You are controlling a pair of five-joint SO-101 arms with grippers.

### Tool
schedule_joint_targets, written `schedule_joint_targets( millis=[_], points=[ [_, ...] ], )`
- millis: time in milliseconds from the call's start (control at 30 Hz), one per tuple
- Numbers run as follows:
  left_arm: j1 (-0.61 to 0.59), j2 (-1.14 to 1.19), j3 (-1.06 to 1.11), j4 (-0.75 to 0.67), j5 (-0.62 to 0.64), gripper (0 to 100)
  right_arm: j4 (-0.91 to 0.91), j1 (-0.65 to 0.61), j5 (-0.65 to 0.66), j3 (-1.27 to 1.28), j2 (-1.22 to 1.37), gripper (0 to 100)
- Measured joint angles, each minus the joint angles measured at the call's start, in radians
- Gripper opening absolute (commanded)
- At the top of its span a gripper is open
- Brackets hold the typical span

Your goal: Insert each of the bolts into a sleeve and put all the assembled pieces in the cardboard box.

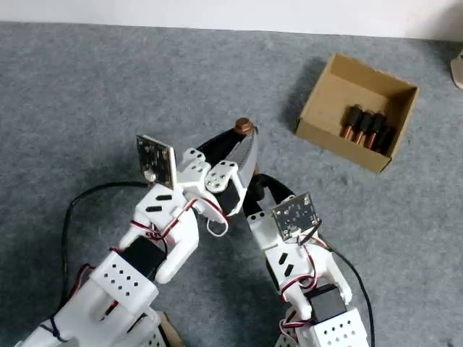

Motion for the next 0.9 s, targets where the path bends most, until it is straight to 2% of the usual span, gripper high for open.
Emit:
schedule_joint_targets(
  millis=[900],
  points=[
    [-0.003, -0.003, 0.092, -0.026, 0.009, 1, 0.002, -0.002, 0.0, 0.0, 0.0, 0.5]
  ],
)
